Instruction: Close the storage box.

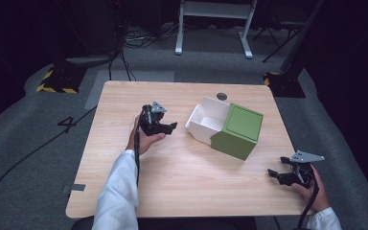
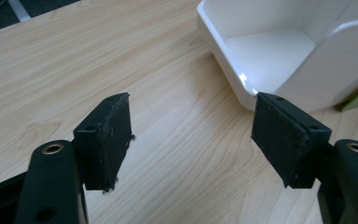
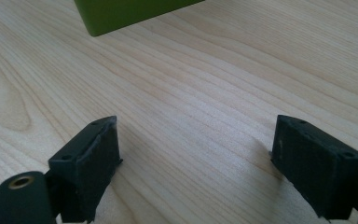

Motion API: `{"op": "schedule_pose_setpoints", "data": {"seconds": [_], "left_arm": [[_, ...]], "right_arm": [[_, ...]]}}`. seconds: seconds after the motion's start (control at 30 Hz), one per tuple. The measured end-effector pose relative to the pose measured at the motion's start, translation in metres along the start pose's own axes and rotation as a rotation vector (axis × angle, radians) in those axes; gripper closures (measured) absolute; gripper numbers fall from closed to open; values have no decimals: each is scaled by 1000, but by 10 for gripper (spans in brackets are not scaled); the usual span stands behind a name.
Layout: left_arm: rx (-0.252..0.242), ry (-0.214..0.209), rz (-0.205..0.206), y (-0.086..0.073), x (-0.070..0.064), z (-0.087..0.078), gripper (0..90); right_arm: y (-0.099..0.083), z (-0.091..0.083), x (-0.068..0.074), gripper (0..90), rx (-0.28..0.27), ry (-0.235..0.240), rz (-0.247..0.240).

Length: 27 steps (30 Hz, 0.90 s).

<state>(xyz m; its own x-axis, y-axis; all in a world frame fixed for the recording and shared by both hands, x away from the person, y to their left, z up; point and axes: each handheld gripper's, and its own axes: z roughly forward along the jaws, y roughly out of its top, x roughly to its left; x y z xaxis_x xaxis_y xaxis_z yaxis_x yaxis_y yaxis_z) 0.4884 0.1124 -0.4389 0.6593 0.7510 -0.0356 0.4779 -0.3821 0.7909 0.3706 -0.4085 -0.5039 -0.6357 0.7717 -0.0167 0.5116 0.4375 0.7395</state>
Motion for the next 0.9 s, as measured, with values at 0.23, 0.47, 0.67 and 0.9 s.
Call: {"op": "schedule_pose_setpoints", "data": {"seconds": [0.23,0.47,0.67,0.9], "left_arm": [[-3,-8,-10,9,-3,14,298],[7,-33,-20,11,-4,31,306],[15,-60,-18,12,-10,42,336],[26,-63,-30,12,-14,55,371]], "right_arm": [[0,0,0,150,-1,-1,-1],[0,0,0,151,-1,-3,-2],[0,0,0,151,-1,-3,-1],[0,0,0,151,-1,-3,-2]]}}
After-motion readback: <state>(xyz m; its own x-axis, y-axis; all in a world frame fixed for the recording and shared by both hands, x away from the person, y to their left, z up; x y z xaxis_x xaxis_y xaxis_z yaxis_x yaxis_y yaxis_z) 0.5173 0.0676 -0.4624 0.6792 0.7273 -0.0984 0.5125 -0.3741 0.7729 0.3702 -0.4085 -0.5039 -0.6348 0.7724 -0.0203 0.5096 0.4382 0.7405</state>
